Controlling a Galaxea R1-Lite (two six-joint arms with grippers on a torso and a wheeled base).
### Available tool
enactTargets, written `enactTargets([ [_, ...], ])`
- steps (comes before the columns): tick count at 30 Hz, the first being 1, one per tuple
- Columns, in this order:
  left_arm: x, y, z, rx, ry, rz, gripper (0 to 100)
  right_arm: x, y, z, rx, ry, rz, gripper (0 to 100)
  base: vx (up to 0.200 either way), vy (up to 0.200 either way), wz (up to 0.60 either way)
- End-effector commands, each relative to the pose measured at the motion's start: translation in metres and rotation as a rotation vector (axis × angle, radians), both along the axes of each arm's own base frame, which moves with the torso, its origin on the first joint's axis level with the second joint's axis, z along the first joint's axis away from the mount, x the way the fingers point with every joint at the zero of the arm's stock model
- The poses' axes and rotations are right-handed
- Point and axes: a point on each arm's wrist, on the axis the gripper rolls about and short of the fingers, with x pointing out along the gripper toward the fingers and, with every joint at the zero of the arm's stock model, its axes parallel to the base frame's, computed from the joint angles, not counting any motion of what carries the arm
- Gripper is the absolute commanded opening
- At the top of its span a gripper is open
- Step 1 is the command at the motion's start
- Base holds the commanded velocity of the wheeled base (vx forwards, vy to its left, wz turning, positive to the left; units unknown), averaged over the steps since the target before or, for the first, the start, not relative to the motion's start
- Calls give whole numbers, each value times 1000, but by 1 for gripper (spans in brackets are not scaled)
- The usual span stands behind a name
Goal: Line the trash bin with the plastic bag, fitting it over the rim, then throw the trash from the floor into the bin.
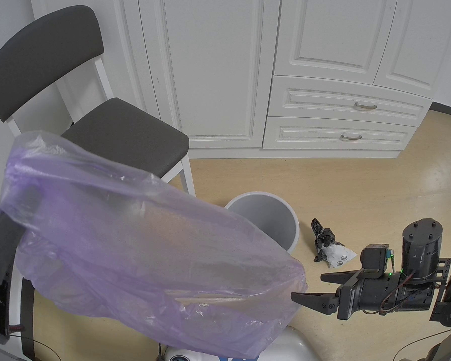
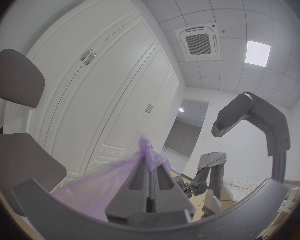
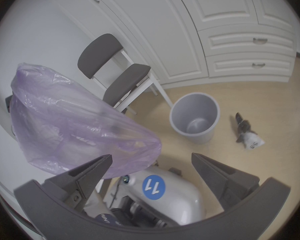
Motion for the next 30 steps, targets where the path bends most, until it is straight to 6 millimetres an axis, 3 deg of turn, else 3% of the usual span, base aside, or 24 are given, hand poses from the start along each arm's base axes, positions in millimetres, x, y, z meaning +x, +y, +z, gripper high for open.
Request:
enactTargets([
  [1, -3, 2, 2, -31, -2, -41, 0, 2, 3, -5, 5, 25, 10, 100, 0, 0, 0],
  [8, -6, 3, -1, -53, -1, -113, 0, 8, 6, -7, 11, 35, -3, 100, 0, 0, 0],
  [14, -6, 3, -1, -52, 0, -113, 0, 18, 13, -5, 129, -32, -57, 100, 0, 0, 0],
  [23, -6, 3, -2, -52, -1, -115, 0, 22, 19, -23, 129, -60, -79, 100, 0, 0, 0],
  [30, -6, 3, -2, -50, 0, -115, 0, 22, 20, -24, 134, -61, -79, 100, 0, 0, 0],
])
